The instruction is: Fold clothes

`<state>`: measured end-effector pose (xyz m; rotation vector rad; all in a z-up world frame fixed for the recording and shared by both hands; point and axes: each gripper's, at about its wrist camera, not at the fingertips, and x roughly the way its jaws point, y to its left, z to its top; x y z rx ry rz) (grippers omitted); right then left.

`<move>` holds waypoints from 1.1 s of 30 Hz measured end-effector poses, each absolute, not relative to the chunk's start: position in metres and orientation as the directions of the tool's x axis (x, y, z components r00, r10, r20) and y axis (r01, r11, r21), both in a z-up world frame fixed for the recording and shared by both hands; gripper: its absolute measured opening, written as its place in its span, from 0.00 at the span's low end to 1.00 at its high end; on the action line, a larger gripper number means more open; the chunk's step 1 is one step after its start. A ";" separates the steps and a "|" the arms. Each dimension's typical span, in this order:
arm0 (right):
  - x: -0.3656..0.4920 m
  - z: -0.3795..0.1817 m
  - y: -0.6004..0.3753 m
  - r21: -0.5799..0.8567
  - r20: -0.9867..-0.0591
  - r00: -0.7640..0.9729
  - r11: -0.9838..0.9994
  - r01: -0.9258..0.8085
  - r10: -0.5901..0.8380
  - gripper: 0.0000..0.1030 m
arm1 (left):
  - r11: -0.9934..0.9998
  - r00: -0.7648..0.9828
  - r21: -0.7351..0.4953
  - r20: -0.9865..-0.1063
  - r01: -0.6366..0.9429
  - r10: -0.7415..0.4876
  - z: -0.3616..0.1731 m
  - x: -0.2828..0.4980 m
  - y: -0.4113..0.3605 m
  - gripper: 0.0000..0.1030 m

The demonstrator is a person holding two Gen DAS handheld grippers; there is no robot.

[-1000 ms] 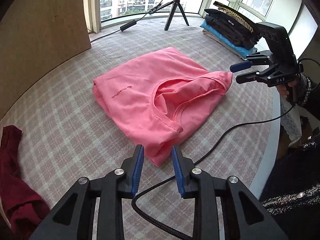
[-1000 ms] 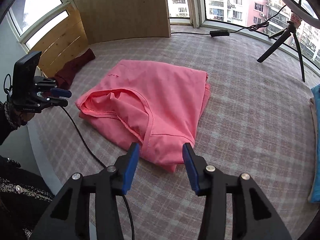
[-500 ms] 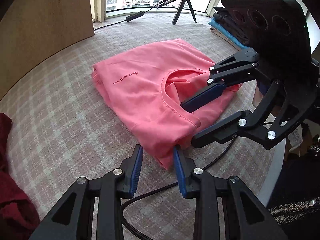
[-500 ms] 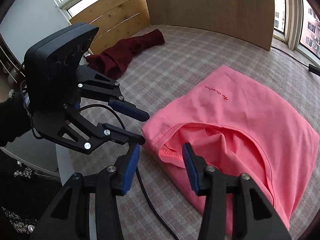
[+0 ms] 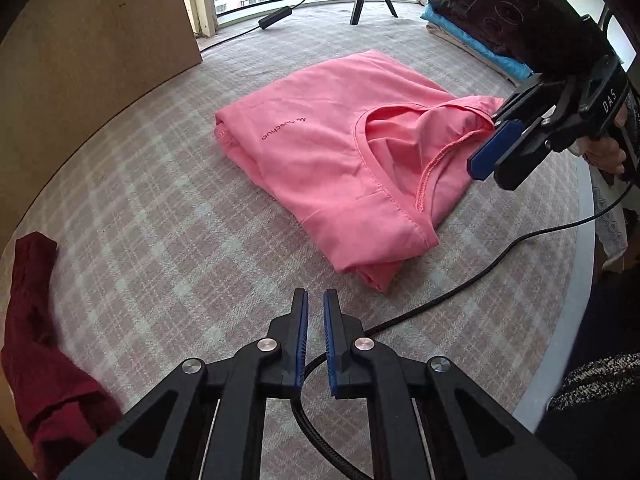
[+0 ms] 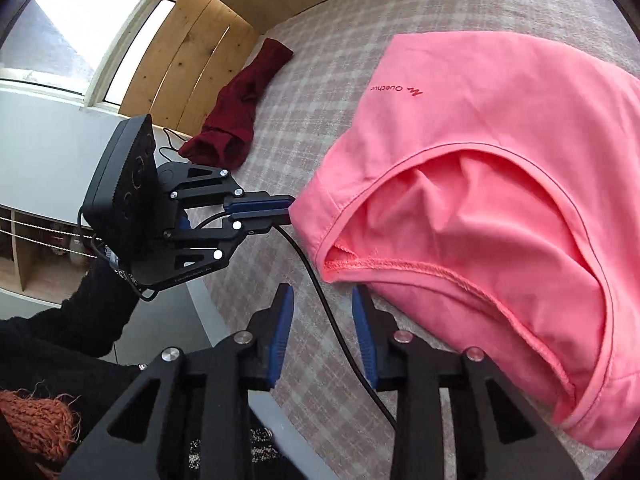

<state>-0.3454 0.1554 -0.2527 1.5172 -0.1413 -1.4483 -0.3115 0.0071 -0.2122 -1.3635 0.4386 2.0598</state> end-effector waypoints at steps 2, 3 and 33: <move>-0.344 -0.235 0.194 0.631 -0.727 0.143 -0.571 0.525 -0.672 0.31 | -0.742 -0.282 -0.083 -0.892 -0.665 0.353 -0.196 -0.309 0.014 0.10; -0.342 -0.226 0.211 0.570 -0.760 0.057 -0.621 0.538 -0.648 0.31 | -0.719 -0.276 -0.097 -0.881 -0.688 0.383 -0.192 -0.309 0.023 0.17; -0.367 -0.262 0.198 0.217 -0.920 0.026 -0.454 0.864 -0.391 0.29 | -0.514 -0.018 -0.195 -0.925 -0.835 0.380 -0.225 -0.337 0.086 0.07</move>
